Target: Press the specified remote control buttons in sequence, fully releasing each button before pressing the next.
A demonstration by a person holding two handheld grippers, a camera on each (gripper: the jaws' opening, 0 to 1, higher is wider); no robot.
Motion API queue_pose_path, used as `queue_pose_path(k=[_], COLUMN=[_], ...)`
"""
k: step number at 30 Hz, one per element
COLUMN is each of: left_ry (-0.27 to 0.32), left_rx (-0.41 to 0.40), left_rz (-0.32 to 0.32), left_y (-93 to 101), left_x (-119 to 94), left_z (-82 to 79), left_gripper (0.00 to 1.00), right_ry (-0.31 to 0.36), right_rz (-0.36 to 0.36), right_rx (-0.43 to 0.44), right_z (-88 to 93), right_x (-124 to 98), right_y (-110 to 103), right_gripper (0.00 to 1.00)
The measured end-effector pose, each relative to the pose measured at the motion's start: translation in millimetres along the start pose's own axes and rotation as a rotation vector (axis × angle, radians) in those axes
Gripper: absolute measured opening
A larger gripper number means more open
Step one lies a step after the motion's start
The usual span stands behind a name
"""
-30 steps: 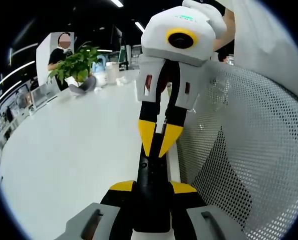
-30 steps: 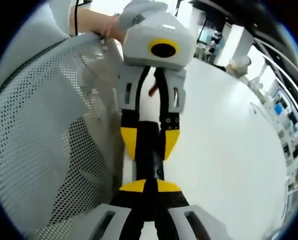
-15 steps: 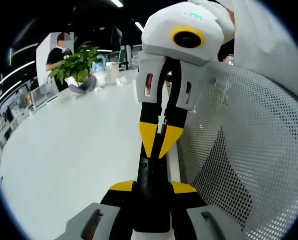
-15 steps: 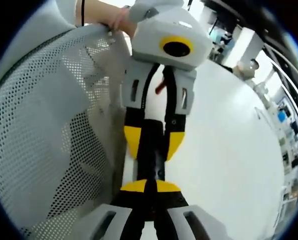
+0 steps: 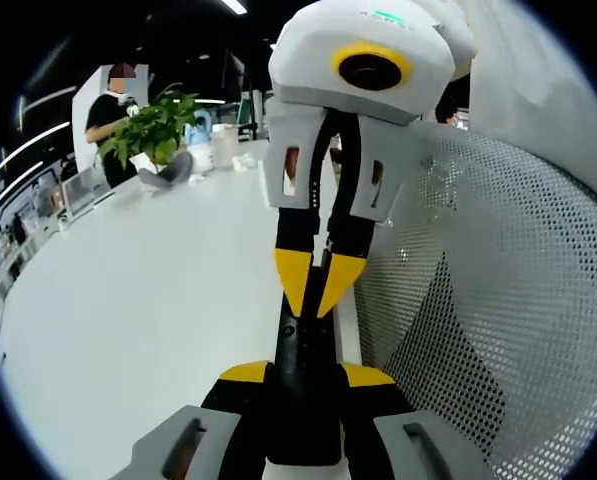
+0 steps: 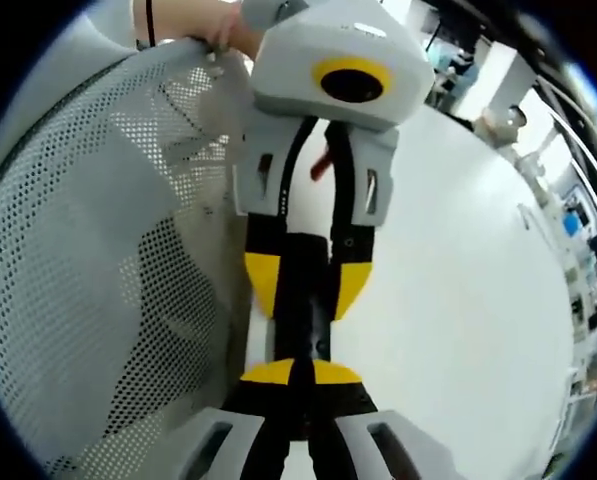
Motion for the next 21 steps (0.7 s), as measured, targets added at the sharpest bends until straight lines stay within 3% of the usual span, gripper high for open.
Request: queue_pose_path(k=[8,17,21], left_ry=[0.000,-0.001,-0.001], left_rx=[-0.001,-0.004,-0.005], left_rz=[0.000,-0.001,-0.001], left_y=[-0.3,-0.3,-0.3], left_x=[0.3,0.2,0.1], left_z=[0.0,-0.2,0.1], left_gripper=[0.25,0.25,0.25], right_ry=[0.082,0.083,0.099], right_rz=[0.057,0.095,0.074], right_rx=[0.149,0.128,0.131], right_z=[7.8,5.8,2.6], right_x=[0.9,0.5,0.7], right_y=[-2.0,-8.6,-10.9], right_gripper=[0.00,0.00,0.00])
Point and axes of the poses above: the point that each gripper's makers call its tool centre point, and the gripper's own axes: x roughly forward along the fingers, y roughly to its right, z roughly out of its underside, the point moved 10 cm from there along -x, roughly backward along the fingers, and after that the axes turned 8 degrees about -y, right-handed, at the moved point
